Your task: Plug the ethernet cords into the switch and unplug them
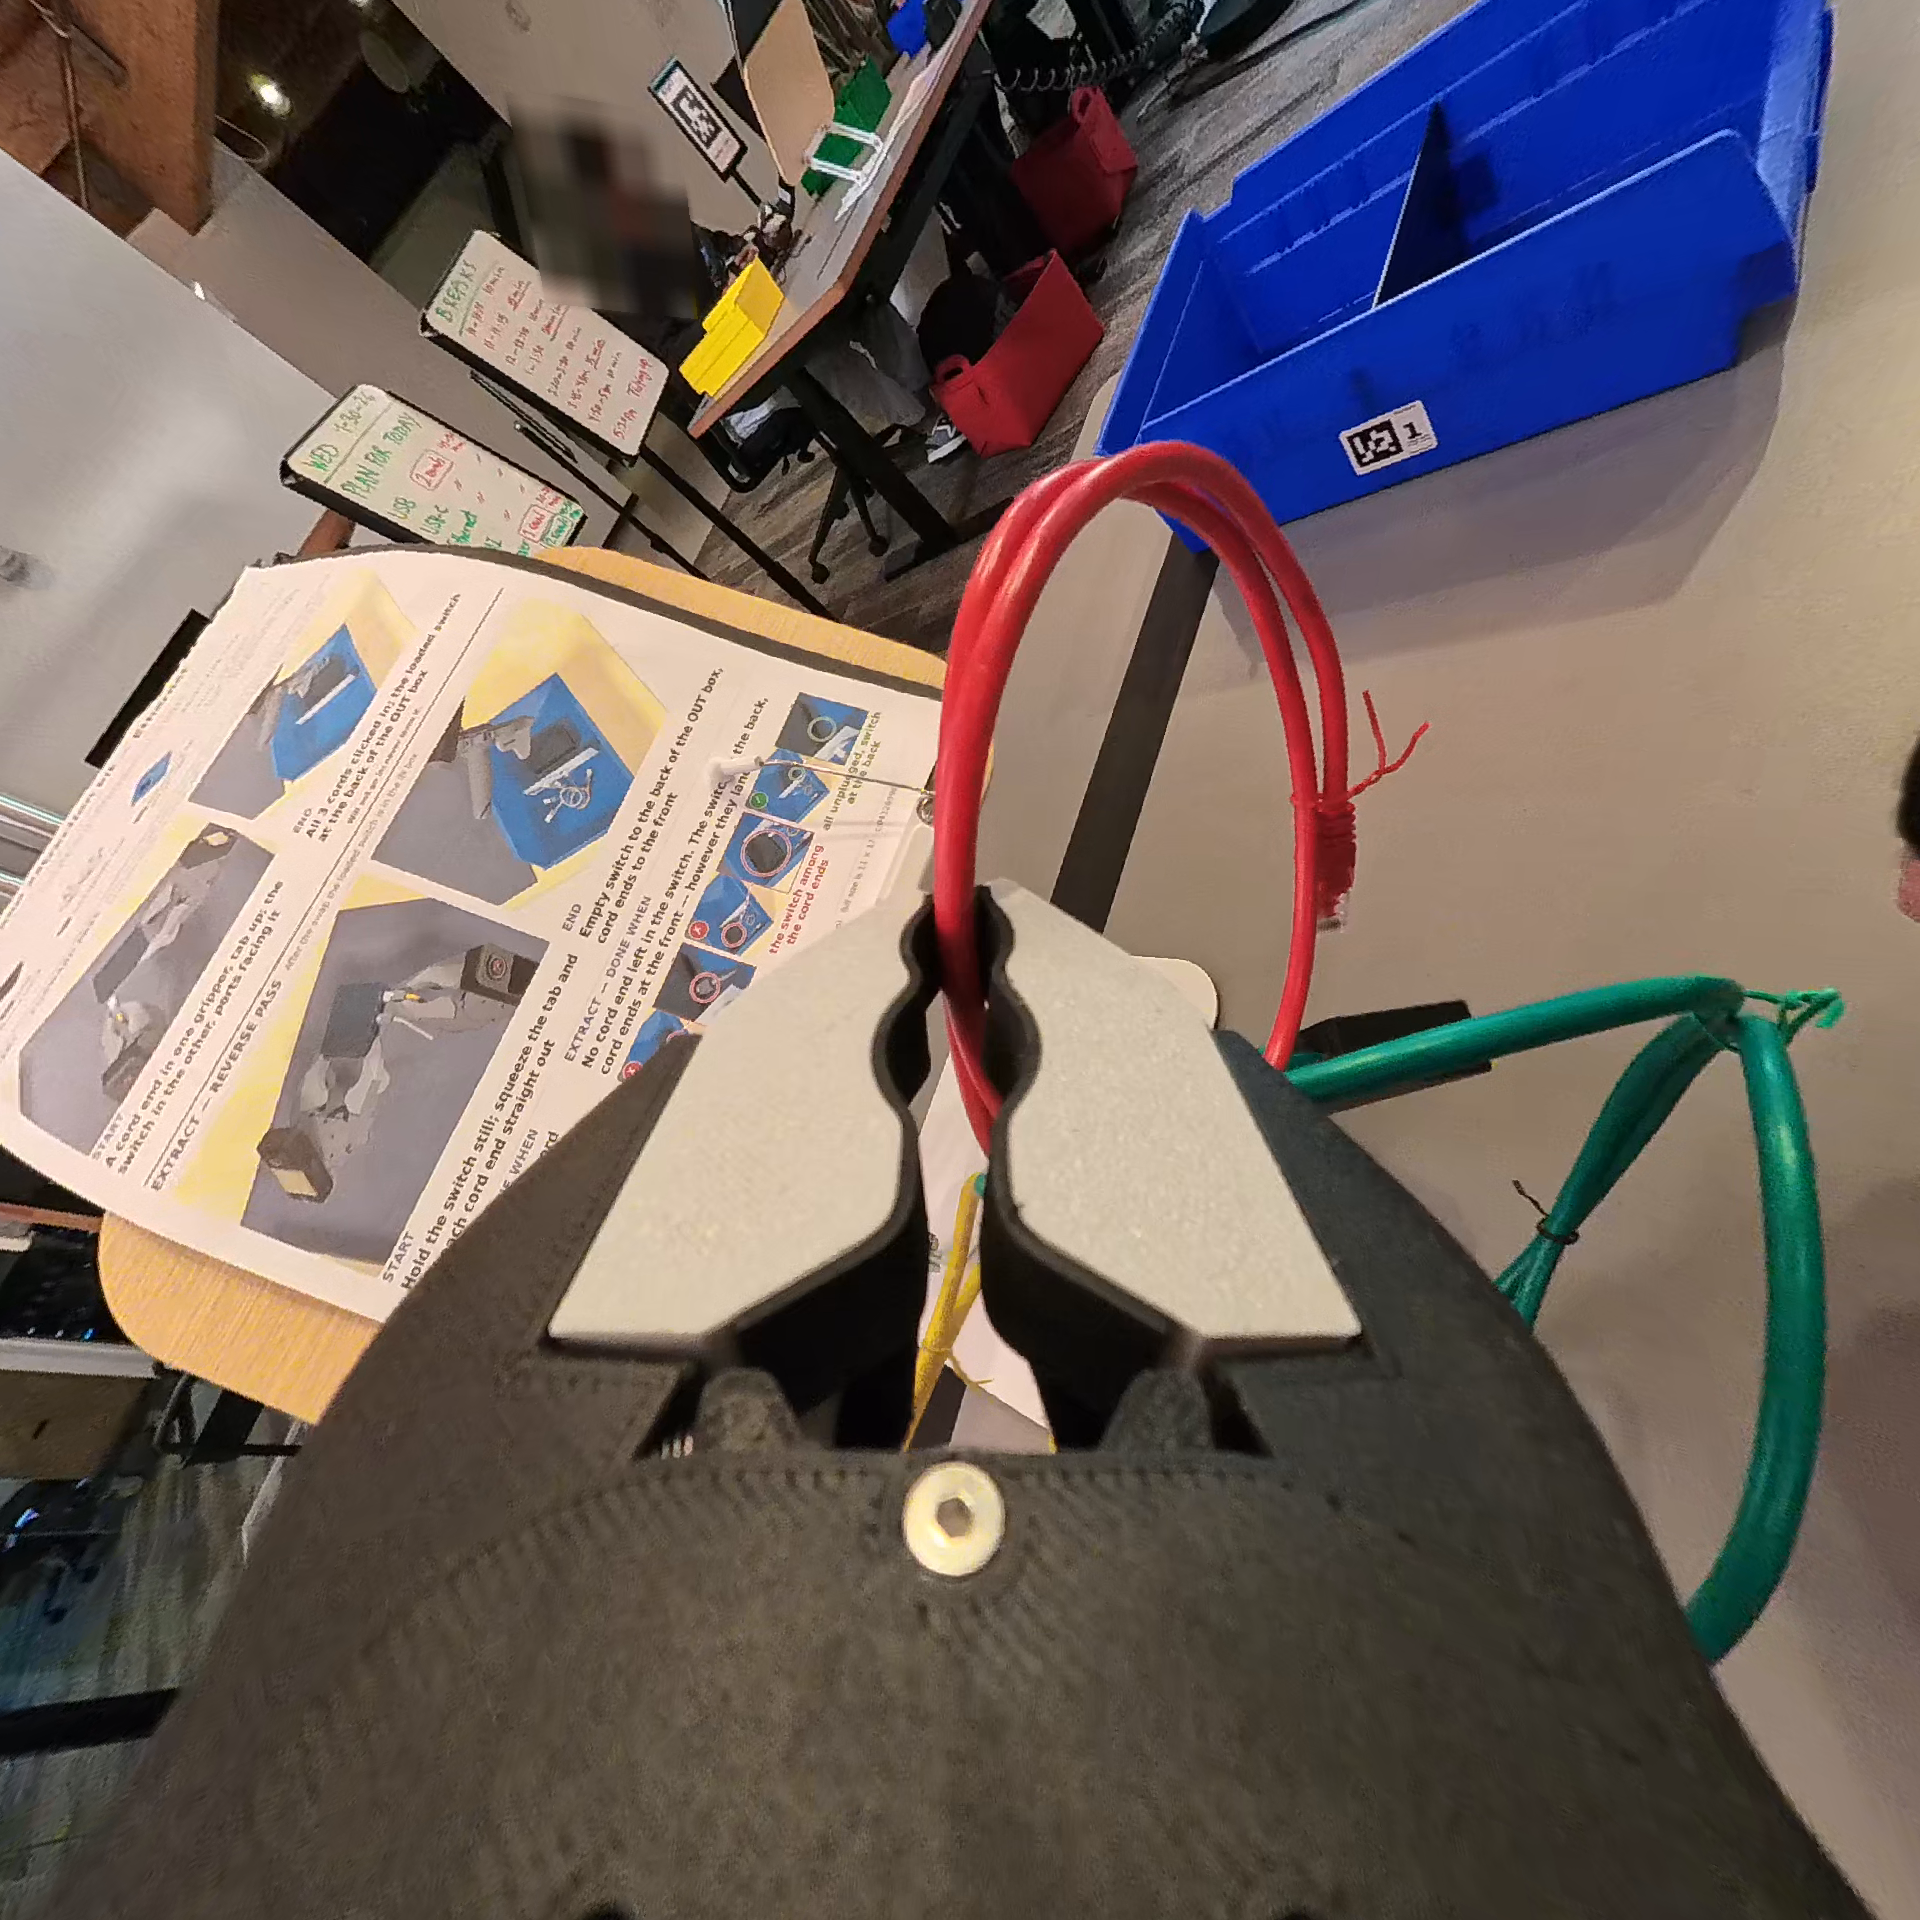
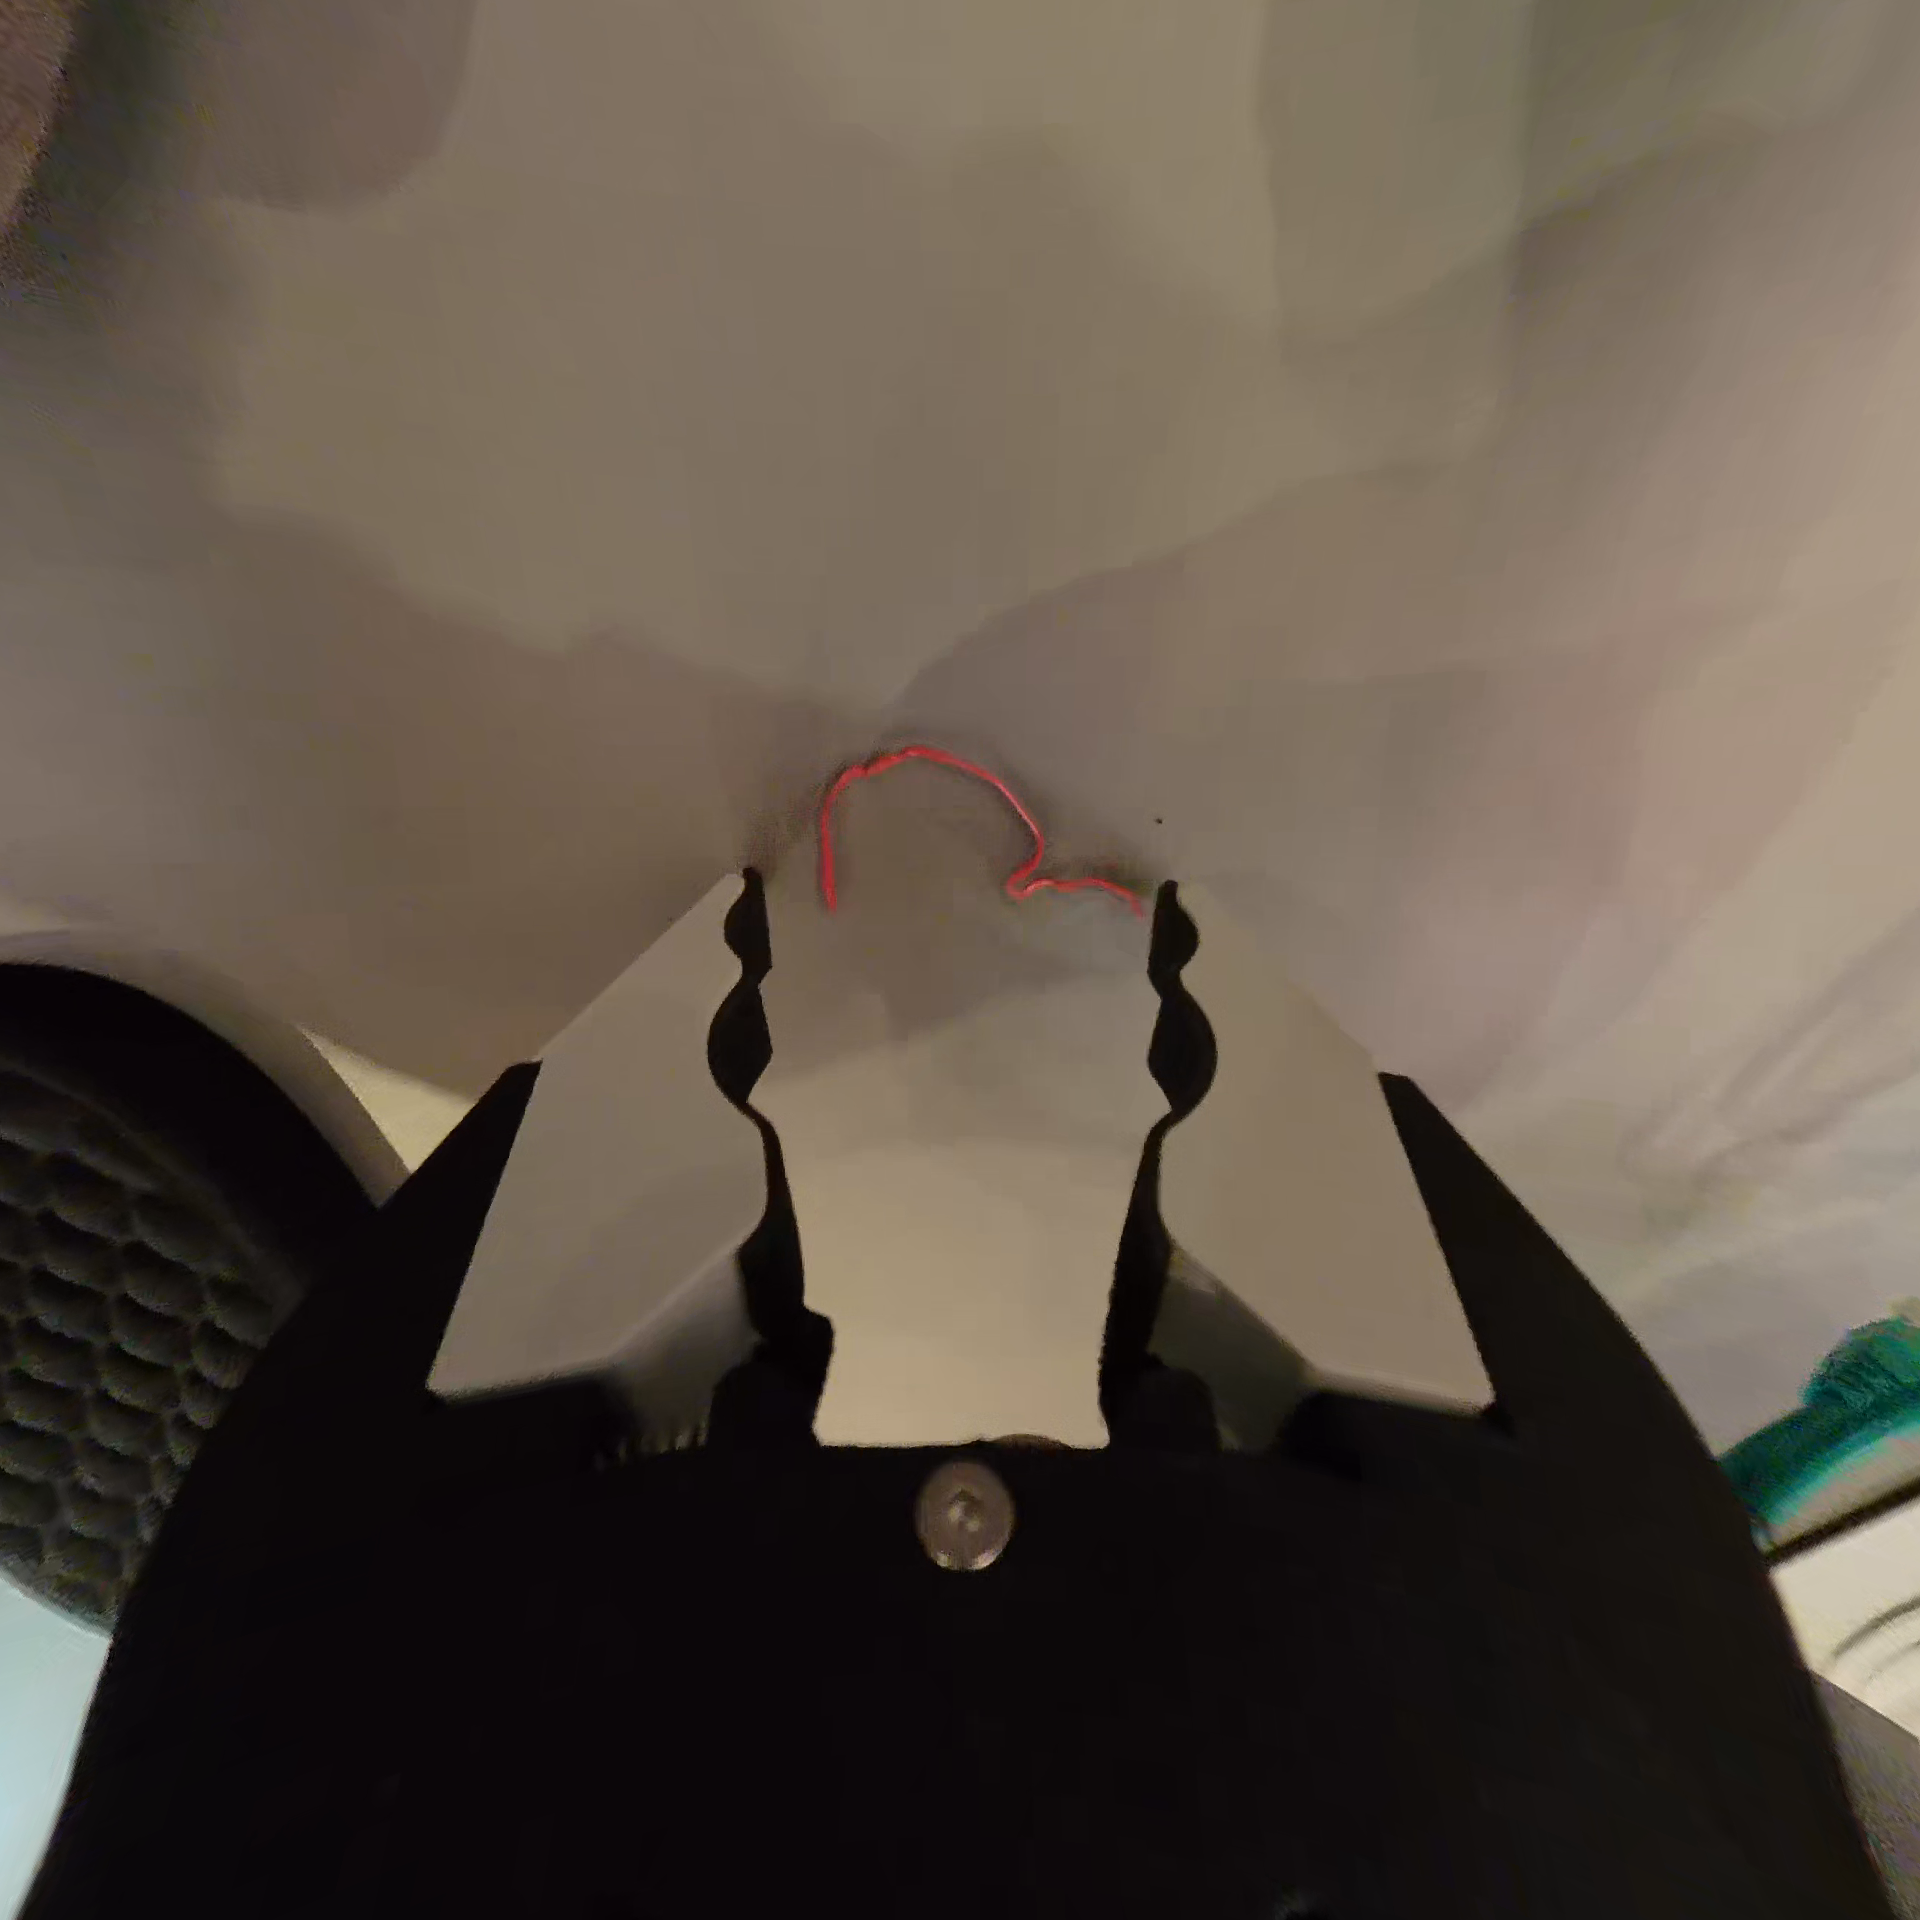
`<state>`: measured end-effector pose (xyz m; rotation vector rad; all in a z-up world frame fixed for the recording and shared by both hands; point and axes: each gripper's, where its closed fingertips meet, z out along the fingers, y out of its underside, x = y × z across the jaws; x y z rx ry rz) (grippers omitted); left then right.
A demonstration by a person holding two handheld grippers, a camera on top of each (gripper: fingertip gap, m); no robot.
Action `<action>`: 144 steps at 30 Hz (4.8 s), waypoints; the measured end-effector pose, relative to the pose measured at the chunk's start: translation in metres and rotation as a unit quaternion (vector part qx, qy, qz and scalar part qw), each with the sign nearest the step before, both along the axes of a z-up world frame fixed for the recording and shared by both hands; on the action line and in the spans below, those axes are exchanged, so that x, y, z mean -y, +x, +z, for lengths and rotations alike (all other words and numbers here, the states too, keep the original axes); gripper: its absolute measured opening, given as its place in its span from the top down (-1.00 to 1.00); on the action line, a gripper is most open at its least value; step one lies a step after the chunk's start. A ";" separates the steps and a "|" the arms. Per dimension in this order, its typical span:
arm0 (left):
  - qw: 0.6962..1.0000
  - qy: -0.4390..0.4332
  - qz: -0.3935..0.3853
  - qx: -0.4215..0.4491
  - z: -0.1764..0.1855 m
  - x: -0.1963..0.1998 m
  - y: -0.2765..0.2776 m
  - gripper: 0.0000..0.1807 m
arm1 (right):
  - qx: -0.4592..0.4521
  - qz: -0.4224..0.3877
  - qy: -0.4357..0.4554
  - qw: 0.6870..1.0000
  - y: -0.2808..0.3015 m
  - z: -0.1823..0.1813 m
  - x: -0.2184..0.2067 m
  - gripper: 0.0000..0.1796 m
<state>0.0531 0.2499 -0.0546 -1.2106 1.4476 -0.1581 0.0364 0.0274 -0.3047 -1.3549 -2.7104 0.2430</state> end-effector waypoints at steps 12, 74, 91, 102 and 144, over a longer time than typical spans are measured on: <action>1.000 0.000 0.000 0.005 0.003 0.000 -0.002 0.94 | -0.013 -0.053 -0.027 0.998 -0.001 0.000 0.001 0.61; 1.000 0.000 -0.011 0.007 0.006 0.008 0.000 0.94 | -0.092 -0.228 -0.045 0.968 0.002 -0.003 -0.010 1.00; 0.999 0.010 -0.021 0.026 0.005 0.005 0.002 0.94 | -0.320 -0.313 0.152 0.882 0.034 0.178 -0.072 1.00; 0.998 0.029 -0.037 0.040 0.004 0.009 0.011 0.95 | -0.398 -0.307 0.283 0.817 0.051 0.272 -0.125 1.00; 0.973 0.109 -0.201 0.033 0.042 0.097 -0.005 0.95 | -0.191 0.021 0.413 0.890 0.017 0.310 -0.107 1.00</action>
